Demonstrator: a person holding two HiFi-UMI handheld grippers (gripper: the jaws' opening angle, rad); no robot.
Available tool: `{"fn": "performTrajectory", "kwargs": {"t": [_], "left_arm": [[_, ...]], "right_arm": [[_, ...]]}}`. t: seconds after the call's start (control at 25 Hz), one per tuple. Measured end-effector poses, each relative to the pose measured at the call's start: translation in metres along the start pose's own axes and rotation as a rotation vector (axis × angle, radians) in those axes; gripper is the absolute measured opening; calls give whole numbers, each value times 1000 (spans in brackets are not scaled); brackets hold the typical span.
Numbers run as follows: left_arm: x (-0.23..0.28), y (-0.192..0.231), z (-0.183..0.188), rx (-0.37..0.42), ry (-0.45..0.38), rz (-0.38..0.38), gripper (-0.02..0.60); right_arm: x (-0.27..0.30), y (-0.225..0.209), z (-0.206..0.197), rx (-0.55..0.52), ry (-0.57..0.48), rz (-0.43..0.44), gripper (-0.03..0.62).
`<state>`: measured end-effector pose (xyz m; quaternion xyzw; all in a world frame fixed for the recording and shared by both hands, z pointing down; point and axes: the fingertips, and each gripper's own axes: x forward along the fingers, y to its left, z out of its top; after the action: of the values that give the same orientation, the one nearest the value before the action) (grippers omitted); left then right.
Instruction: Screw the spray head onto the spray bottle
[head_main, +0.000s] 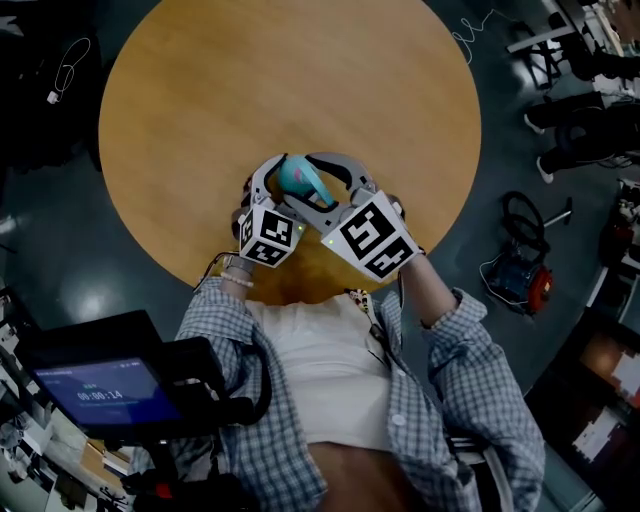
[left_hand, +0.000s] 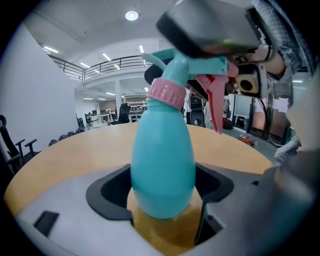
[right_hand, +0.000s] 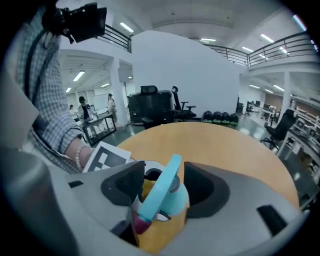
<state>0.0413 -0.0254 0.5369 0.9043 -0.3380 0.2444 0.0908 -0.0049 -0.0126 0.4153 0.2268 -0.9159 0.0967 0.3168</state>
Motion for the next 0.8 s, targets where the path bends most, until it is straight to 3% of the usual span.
{"fn": "performTrajectory", "kwargs": {"t": [0.2,0.28,0.36,0.44,0.52,0.64,0.72,0.8], "left_arm": [[-1,-1,-1,1,-2,-5,394],[-1,-1,-1,2,-3,-5,394],[-1,-1,0,4,-3,-7,394],[-2,-2,-1,9,-1,-16,394],[-2,-3,-2,16,2,-29,394],[-3,-3,-2,24,5,-43,394],[-3,-3,-2,26,4,-46,394],[-3,-3,-1,26,3,-47,394]], "right_arm": [[-26,-9,28,35,-127,93,224],[-41,-24,46,30,-211,79,224],[-54,-38,59,-51,-259,48,224],[-61,-45,54,-307,-187,26,224],[-62,-46,37,-663,-21,31,224],[-58,-34,15,-1146,179,137,224],[-53,-21,12,-1363,226,228,226],[-46,-8,13,-1507,235,307,238]]}}
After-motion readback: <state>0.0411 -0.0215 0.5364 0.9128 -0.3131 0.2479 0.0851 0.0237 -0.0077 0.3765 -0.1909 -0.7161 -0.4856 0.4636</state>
